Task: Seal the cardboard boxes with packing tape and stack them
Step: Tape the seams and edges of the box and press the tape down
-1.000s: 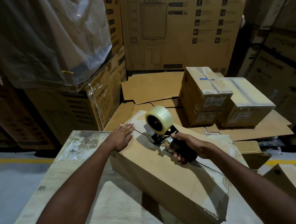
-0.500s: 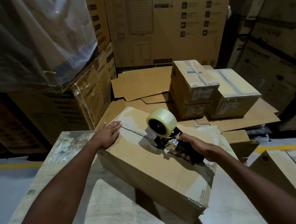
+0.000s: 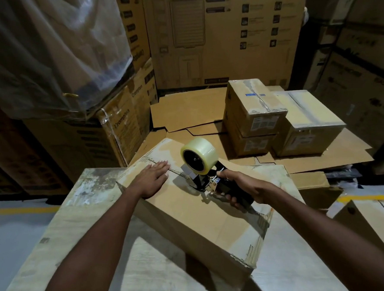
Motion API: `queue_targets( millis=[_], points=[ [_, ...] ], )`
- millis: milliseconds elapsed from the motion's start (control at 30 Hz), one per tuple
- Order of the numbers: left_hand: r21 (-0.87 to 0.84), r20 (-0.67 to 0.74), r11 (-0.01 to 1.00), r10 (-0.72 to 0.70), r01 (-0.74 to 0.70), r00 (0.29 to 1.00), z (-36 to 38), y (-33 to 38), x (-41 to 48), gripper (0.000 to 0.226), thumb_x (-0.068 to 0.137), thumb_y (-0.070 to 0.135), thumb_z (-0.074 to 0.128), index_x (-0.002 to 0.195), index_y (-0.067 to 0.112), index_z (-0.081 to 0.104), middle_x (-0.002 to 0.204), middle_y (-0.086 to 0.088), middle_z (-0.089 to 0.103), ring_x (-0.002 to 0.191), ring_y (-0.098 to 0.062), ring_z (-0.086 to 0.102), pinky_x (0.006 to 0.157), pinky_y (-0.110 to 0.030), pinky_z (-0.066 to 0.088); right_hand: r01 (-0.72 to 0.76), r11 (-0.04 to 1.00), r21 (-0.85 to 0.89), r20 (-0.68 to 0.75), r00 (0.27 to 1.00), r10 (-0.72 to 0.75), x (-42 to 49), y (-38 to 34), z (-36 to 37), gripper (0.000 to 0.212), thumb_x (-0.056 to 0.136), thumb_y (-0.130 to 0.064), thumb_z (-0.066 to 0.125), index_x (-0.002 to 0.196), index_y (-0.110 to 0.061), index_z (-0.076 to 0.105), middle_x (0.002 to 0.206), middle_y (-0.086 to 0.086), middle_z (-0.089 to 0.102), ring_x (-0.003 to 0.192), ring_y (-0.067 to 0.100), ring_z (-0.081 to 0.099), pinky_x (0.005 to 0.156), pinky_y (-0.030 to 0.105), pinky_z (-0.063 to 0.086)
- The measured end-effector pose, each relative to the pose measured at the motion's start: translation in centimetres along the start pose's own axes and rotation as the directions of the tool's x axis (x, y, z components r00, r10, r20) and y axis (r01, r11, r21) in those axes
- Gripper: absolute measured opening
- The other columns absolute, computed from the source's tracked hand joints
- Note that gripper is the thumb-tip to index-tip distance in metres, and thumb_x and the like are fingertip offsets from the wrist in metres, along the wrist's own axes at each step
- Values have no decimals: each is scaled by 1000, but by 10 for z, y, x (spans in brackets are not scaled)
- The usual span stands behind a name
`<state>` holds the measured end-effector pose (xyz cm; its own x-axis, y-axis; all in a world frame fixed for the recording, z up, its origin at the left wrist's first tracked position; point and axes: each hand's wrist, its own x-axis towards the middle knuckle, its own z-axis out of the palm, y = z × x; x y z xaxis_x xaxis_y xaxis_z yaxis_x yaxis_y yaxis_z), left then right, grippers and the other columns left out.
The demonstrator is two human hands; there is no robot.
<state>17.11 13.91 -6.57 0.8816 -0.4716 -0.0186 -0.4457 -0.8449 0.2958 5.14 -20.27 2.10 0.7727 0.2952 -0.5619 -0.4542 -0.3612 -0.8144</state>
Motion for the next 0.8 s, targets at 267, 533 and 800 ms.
queue_targets(
  millis=[267, 533, 800],
  points=[
    [15, -9, 1000, -22, 22, 1000, 4, -3, 3, 50, 111, 40, 28, 160, 33, 30, 168, 15, 19, 154, -3, 12, 126, -35, 6, 44, 999, -11, 9, 999, -44, -25, 25, -9, 60, 102, -64, 35, 93, -8, 57, 69, 0, 48, 57, 13, 42, 53, 27, 37],
    [141, 49, 979, -155, 147, 987, 2, 19, 4, 53, 111, 36, 18, 164, 27, 15, 171, 9, 6, 157, -9, 3, 127, -40, 5, 70, 997, -31, -29, 997, -71, -80, 65, -39, 58, 107, -55, 34, 79, -11, 59, 61, -3, 51, 48, 9, 43, 42, 18, 35],
    [59, 5, 998, -14, 14, 1000, 42, 145, -27, 55, 112, 37, 22, 164, 21, 12, 167, 8, -1, 155, -8, -4, 127, -34, -1, 127, 992, 0, -3, 992, -127, -74, 75, -38, 61, 103, -61, 36, 90, -9, 66, 68, 1, 54, 55, 13, 44, 53, 28, 37]
  ],
)
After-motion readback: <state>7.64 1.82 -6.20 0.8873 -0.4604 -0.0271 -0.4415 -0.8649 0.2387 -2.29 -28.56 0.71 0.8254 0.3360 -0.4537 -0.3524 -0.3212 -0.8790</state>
